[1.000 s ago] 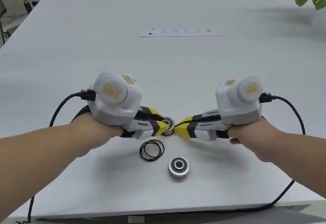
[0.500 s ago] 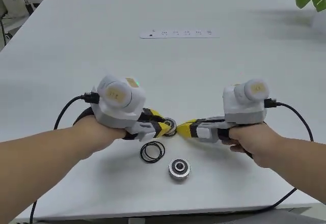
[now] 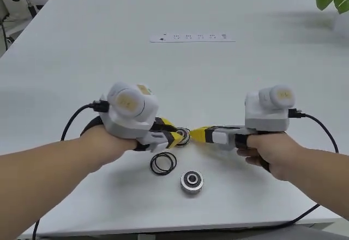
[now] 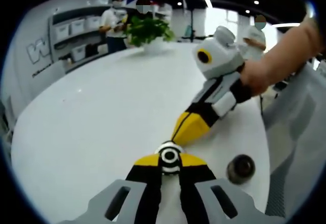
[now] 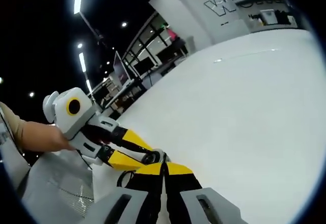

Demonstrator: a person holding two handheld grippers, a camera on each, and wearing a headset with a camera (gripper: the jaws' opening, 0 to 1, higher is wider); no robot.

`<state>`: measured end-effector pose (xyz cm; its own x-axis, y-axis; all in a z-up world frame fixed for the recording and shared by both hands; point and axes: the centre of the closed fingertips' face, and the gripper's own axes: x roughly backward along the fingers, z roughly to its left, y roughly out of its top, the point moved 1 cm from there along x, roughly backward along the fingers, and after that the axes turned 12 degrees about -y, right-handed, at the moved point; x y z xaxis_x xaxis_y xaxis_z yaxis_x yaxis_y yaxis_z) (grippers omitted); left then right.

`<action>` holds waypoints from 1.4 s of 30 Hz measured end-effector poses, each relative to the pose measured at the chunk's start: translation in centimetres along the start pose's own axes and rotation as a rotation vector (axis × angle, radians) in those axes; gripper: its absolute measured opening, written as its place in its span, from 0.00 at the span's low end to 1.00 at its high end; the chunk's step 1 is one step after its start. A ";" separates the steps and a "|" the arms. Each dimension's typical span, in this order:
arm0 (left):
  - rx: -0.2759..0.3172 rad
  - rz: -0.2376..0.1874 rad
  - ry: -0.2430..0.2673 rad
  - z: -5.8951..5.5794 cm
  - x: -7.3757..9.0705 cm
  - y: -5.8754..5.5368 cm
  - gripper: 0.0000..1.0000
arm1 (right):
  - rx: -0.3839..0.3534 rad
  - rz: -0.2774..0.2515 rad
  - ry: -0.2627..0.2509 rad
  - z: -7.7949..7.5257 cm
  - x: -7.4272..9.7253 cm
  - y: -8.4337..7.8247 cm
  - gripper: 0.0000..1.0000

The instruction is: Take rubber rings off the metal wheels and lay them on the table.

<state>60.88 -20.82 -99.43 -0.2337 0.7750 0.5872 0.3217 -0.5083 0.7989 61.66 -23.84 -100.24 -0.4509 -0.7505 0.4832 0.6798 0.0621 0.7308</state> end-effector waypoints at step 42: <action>0.002 0.006 0.012 0.4 -0.1 0.0 0.12 | 0.000 -0.008 0.126 2.8 0.3 0.3 0.00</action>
<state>61.25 -20.81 -99.54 -0.2425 0.7673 0.5937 0.3252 -0.5123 0.7949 60.10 -22.18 -98.53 -0.3803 -0.8277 0.4127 0.6761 0.0556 0.7347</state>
